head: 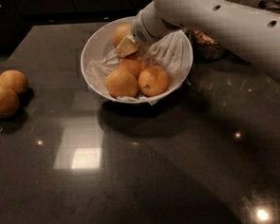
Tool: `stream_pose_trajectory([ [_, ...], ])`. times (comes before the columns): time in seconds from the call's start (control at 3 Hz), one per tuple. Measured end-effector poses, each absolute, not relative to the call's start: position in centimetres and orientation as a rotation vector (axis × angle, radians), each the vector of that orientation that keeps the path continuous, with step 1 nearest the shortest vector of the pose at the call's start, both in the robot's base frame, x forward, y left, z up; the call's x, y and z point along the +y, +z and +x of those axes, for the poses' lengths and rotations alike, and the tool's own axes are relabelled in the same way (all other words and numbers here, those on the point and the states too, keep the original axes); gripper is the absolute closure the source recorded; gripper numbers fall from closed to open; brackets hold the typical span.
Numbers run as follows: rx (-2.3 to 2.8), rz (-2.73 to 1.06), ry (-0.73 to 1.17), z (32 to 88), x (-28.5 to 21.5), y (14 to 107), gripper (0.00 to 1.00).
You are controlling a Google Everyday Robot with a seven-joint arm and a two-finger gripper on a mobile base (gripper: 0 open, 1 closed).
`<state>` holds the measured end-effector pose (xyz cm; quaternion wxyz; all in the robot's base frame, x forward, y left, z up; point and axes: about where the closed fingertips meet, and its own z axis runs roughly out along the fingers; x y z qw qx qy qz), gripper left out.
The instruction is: Pick orange from white bowl
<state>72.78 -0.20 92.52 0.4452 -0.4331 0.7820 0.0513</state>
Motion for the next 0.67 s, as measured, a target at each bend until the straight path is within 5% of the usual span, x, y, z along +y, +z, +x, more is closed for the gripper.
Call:
stream_pose_trajectory([
  [0.67,1.898,-1.083,0.148,71.99,-0.55,93.39,1.0],
])
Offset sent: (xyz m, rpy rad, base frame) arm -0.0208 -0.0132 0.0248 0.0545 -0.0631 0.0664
